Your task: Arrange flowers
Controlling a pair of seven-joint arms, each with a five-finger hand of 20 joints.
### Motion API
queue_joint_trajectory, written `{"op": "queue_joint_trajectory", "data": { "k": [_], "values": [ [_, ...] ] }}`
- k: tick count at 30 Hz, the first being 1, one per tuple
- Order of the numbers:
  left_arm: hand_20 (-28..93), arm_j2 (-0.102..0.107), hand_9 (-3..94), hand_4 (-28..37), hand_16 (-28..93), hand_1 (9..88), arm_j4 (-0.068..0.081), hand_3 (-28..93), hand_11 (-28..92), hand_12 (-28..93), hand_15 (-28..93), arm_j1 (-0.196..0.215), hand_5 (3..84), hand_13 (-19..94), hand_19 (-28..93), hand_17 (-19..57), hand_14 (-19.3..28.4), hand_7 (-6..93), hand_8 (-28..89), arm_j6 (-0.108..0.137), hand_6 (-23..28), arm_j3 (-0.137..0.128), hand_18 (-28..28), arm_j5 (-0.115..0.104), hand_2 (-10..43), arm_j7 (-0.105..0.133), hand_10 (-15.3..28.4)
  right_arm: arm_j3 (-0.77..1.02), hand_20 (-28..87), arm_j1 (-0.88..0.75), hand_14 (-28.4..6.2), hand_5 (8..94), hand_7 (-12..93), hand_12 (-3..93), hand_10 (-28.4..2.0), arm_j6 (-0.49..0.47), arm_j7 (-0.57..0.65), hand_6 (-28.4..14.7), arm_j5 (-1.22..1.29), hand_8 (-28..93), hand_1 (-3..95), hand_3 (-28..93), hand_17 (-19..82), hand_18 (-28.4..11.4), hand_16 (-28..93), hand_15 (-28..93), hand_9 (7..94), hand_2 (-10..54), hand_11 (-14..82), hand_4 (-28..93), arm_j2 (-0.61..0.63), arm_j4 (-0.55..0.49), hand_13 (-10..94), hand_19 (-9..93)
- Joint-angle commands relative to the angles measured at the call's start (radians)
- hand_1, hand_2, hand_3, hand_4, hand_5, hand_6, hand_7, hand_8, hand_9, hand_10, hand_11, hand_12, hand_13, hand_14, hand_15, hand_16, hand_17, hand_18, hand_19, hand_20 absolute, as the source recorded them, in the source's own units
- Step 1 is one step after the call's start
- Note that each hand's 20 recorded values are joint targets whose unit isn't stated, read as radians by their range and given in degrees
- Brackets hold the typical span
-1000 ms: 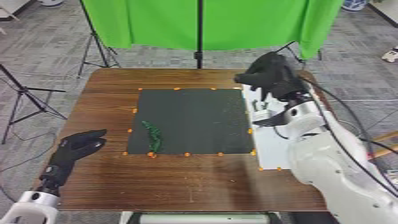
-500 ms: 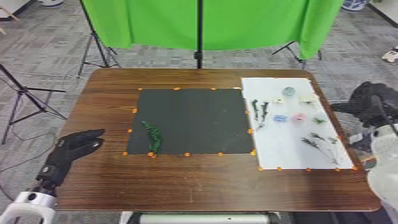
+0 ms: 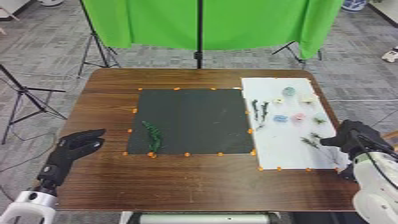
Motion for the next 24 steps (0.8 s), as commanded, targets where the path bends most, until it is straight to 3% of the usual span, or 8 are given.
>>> {"op": "queue_joint_trajectory", "data": {
  "k": [1,4,7,8,18,24],
  "values": [
    [24,-0.008,50.0,-15.9,2,30.6,-0.002,65,20,15,21,0.009,50.3,41,13,9.7,19.0,14.1,-6,-0.009,3.8,0.004,14.4,0.006,-9.5,-0.014,13.8,-0.034,51,-0.016,-3.2,72.0,20,22.1,-14.3,0.021,0.007,-5.4,-0.027,-5,39.6,61,63,-13.0,35,51,84.3,-9.5,21.3,-21,-0.001,0.022,93,93],
    [24,-0.007,49.9,-15.7,2,30.7,-0.003,65,20,15,21,0.01,50.3,41,13,9.7,19.0,14.1,-6,-0.009,3.8,0.006,14.4,0.006,-9.5,-0.015,13.8,-0.054,51,-0.015,-3.0,72.9,21,22.2,-13.8,0.049,0.011,-4.7,-0.035,-5,43.1,62,64,-12.8,35,52,85.2,-9.5,21.8,-21,0.005,0.036,93,93],
    [24,-0.007,50.0,-15.5,2,30.6,-0.003,65,20,15,21,0.012,50.4,41,13,9.7,19.0,14.1,-6,-0.01,3.8,0.004,14.4,0.004,-9.5,-0.015,13.8,-0.062,52,-0.018,-2.1,76.6,22,22.8,-12.7,0.107,0.007,-3.8,-0.051,16,53.9,51,66,-12.6,32,54,88.7,-9.5,23.6,-18,0.011,0.039,94,93],
    [24,-0.008,50.0,-15.4,2,30.6,-0.004,65,20,15,21,0.014,50.4,41,13,9.7,19.1,14.1,-6,-0.009,3.7,0.003,14.4,0.005,-9.5,-0.015,13.8,-0.061,53,-0.017,-2.1,78.5,22,23.0,-12.2,0.128,0.005,-3.4,-0.05,18,56.3,50,66,-12.5,31,56,90.0,-9.5,24.5,-17,0.013,0.036,94,93],
    [24,-0.005,49.9,-15.3,2,30.1,-0.005,65,20,15,21,0.015,50.4,41,13,9.6,19.1,13.9,-6,-0.014,3.8,0.0,14.4,0.006,-9.5,-0.017,13.8,0.006,54,0.006,-1.4,82.1,26,24.1,-11.1,0.192,0.02,-2.1,0.064,19,59.5,54,69,-12.1,27,61,93.6,-9.5,28.0,-17,-0.004,-0.099,94,93],
    [24,-0.005,49.9,-15.3,2,30.0,-0.011,65,20,15,21,0.025,50.2,41,13,9.6,19.0,13.9,-6,-0.014,3.7,-0.009,14.4,0.006,-9.5,-0.021,13.8,-0.122,54,0.166,-1.5,82.3,26,24.2,-11.4,0.196,-0.012,-2.3,0.08,19,59.9,54,69,-12.1,26,61,93.7,-9.5,28.0,-16,-0.015,-0.155,94,93]
  ]
}}
